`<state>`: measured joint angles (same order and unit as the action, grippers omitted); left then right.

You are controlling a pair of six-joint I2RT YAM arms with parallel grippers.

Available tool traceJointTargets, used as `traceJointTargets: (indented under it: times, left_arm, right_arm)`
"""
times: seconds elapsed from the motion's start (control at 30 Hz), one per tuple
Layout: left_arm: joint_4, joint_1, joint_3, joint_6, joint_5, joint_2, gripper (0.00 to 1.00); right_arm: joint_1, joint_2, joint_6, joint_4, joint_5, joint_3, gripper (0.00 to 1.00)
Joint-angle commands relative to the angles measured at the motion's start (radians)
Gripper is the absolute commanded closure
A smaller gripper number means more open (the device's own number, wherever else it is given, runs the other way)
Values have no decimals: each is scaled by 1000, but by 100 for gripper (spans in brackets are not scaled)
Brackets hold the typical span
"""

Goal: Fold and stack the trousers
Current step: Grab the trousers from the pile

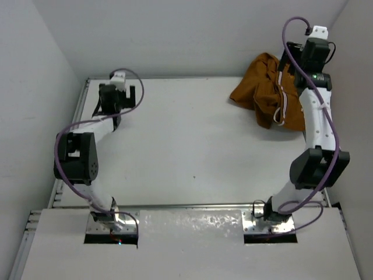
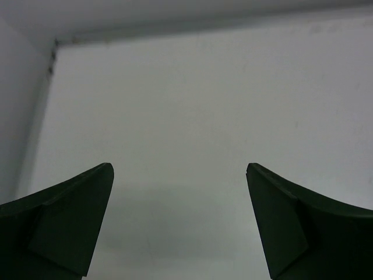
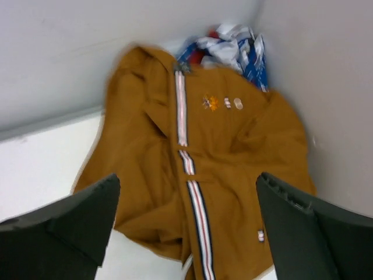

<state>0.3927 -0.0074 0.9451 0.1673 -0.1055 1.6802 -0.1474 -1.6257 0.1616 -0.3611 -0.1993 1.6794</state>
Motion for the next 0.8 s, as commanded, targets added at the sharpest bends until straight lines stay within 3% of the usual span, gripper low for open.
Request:
traceJointTargets:
  times: [0.0, 0.1, 0.27, 0.37, 0.4, 0.43, 0.53, 0.7, 0.77]
  left_arm:
    - [-495, -8, 346, 126, 59, -28, 4]
    - [-633, -8, 420, 118, 125, -65, 5]
    - [-716, -8, 380, 74, 125, -117, 6]
    - [-739, -8, 334, 98, 110, -172, 6]
    - [-738, -8, 313, 115, 107, -201, 6]
    - [-739, -8, 308, 124, 74, -214, 6]
    - [-767, -8, 314, 141, 61, -234, 6]
    - [-781, -8, 337, 130, 75, -238, 6]
    - [-781, -8, 340, 117, 85, -237, 6]
  right_arm:
    - [-9, -222, 38, -352, -127, 261, 5]
    - [-15, -411, 32, -491, -92, 425, 4]
    - [-15, -520, -8, -473, 0, 364, 7]
    - [-15, -528, -42, -503, -46, 345, 32]
    - [-15, -519, -51, -496, -84, 330, 53]
    - [-15, -507, -57, -492, -95, 324, 67]
    - [-15, -450, -62, -458, -126, 318, 100]
    - [-15, -340, -56, -403, -121, 365, 100]
    - [-14, -300, -33, -383, -51, 390, 100]
